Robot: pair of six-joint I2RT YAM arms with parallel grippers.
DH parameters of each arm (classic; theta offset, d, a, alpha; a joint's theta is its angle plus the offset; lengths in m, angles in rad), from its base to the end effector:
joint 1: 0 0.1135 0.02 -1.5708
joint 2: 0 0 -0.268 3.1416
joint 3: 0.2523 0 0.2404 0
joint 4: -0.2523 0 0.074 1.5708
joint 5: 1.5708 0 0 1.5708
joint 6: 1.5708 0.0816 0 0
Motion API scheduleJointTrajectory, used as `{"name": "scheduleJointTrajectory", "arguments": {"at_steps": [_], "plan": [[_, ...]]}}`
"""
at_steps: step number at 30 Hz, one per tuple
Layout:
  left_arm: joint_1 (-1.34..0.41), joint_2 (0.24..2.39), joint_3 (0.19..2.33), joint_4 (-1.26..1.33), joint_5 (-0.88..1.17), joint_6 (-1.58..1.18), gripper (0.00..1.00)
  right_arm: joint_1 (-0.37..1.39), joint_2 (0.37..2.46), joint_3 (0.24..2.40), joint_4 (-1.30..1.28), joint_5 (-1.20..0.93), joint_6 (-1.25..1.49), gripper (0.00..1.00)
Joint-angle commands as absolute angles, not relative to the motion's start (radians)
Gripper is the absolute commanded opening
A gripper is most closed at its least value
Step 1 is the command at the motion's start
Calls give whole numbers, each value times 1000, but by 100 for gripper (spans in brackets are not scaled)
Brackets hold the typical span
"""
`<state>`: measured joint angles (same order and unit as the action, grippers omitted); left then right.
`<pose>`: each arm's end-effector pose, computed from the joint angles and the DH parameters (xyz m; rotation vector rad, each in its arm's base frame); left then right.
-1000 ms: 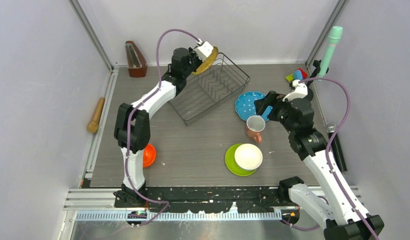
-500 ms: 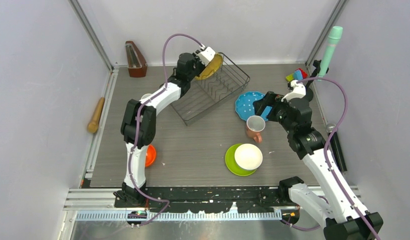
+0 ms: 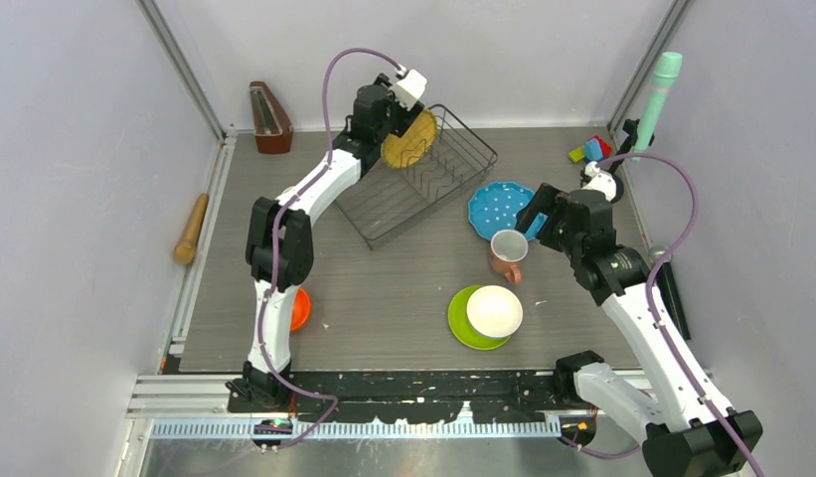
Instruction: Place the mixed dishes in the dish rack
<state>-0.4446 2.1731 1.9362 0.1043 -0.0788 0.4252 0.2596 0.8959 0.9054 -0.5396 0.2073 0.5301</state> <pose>0.5139 -0.2377 0.3175 0.6639 1.5685 0.0526 0.2145 0.0396 0.3072 0.4063 2.0593 0.2607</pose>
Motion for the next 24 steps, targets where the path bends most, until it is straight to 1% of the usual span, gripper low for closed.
{"name": "scheduleJointTrajectory", "arguments": {"at_steps": [1, 2, 3, 5, 7, 8, 10, 12, 13, 16, 17, 18, 20, 24], "plan": [[-442, 2110, 1960, 40, -61, 373, 73, 235, 911, 942, -596, 259, 609, 100], [-443, 2086, 1965, 11, -26, 340, 75, 227, 915, 937, -591, 250, 613, 100], [-443, 2057, 1989, -73, 26, 304, 77, 203, 924, 928, -588, 229, 624, 99], [-443, 2007, 2022, -163, 102, 220, 79, 151, 941, 916, -583, 192, 646, 98], [-443, 1956, 2026, -214, 133, 113, 81, 87, 960, 900, -577, 153, 679, 94], [-443, 1922, 2021, -234, 134, 63, 81, 37, 976, 894, -572, 124, 712, 91], [-444, 1873, 1997, -261, 77, -108, 82, -38, 1011, 883, -566, 98, 775, 90], [-443, 1823, 1961, -297, 61, -282, 83, -62, 1057, 888, -579, 120, 828, 89], [-443, 1804, 1953, -328, 94, -339, 84, -64, 1075, 897, -590, 129, 841, 89], [-443, 1768, 1966, -466, 188, -449, 96, -66, 1164, 915, -607, 150, 910, 89], [-443, 1756, 1963, -510, 207, -472, 99, -66, 1182, 921, -612, 152, 922, 87], [-443, 1738, 1950, -547, 214, -496, 99, -66, 1214, 928, -614, 155, 948, 86], [-443, 1696, 1891, -585, 241, -533, 100, -65, 1254, 925, -604, 154, 973, 84], [-443, 1563, 1647, -510, 279, -616, 100, -60, 1318, 913, -555, 154, 1008, 79]]}}
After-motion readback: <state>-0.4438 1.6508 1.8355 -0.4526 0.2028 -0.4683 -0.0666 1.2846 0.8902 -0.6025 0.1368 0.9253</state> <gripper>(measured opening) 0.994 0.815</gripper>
